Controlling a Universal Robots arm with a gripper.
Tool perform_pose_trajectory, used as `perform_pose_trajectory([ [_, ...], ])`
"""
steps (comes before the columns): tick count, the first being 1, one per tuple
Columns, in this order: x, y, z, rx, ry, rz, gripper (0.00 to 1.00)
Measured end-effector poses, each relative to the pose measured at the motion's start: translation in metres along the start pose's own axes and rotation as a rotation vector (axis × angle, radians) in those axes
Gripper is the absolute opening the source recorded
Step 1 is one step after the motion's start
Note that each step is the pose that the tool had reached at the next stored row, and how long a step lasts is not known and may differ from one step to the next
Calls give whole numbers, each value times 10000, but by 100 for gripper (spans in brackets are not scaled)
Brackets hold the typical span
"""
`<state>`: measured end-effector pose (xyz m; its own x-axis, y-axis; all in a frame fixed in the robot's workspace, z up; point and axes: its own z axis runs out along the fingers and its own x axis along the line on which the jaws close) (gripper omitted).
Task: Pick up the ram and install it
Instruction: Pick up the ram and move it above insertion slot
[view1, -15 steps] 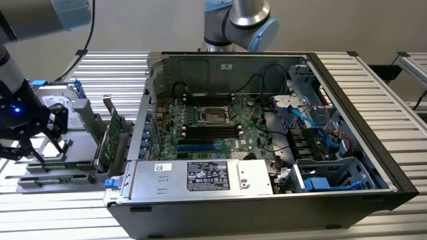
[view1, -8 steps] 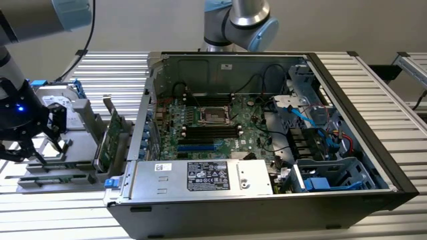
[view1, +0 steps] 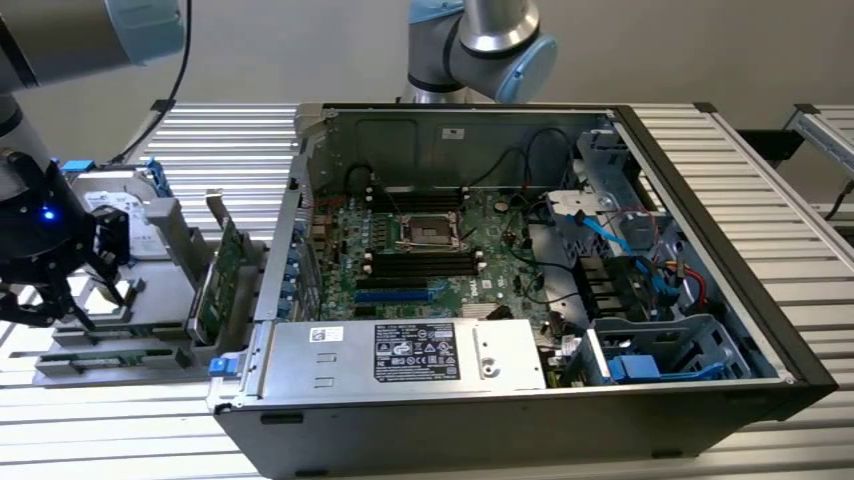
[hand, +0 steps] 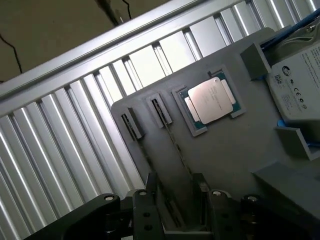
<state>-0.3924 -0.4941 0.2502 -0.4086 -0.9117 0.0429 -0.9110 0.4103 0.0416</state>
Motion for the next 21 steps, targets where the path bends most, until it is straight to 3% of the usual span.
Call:
perform_pose_trajectory([
  [6,-1,0,14,-9,98,-757,42],
  [11,3,1,36,-53,145,-1159,42],
  [17,82,-16,64,-53,157,-1379,42],
  [21,143,-37,103,-59,124,-1583,42],
])
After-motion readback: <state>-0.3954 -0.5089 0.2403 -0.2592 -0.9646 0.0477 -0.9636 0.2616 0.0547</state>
